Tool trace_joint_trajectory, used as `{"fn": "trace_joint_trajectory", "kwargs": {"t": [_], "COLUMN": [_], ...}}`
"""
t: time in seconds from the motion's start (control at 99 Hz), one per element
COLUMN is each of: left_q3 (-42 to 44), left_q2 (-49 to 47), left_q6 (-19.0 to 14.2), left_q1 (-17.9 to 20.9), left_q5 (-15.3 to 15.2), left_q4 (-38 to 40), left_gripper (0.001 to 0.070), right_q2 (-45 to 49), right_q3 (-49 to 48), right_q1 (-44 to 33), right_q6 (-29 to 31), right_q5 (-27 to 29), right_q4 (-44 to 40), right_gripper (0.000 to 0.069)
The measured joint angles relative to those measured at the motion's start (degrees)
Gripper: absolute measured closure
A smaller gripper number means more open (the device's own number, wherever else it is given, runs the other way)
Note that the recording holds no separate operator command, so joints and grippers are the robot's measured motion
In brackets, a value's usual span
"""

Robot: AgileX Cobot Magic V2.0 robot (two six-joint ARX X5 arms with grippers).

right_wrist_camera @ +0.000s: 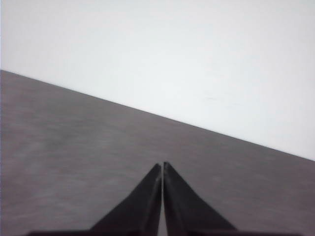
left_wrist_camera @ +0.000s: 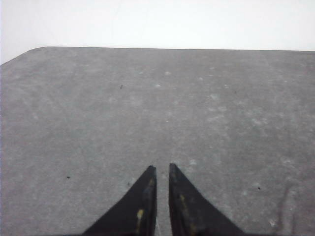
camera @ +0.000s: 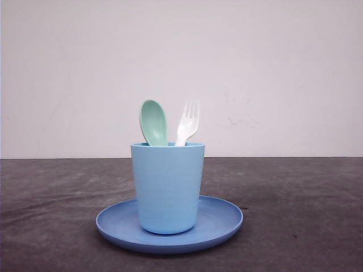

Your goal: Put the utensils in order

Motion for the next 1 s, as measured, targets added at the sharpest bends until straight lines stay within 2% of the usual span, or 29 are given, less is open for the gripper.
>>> {"fn": "trace_joint_trajectory", "kwargs": {"t": [0.252, 0.384, 0.535, 0.788, 1.0], "left_q3": [0.0, 0.0, 0.0, 0.0, 0.0], "left_q2": [0.0, 0.0, 0.0, 0.0, 0.0], "left_q6": [0.0, 0.0, 0.0, 0.0, 0.0], "left_q1": [0.0, 0.0, 0.0, 0.0, 0.0], "left_q5": [0.0, 0.0, 0.0, 0.0, 0.0], "left_q4": [0.0, 0.0, 0.0, 0.0, 0.0], "left_gripper": [0.0689, 0.0690, 0.0690, 0.0690, 0.0690], "right_q2": [-0.9, -3.3, -8.2, -21.7, -33.6], "right_q3": [-0.2, -3.3, -10.4, -30.9, -45.8], "right_q1": [-25.2, -33.6, -36.8, -37.3, -37.9], "right_q6": [-1.3, -1.2, -1.0, 2.6, 5.4], "right_q5": [-16.0, -18.8, -19.2, -20.5, -20.8], "right_q4": [0.1, 0.9, 2.4, 13.0, 13.3], "right_gripper": [0.0687, 0.0687, 0.0687, 0.0687, 0.0687]}}
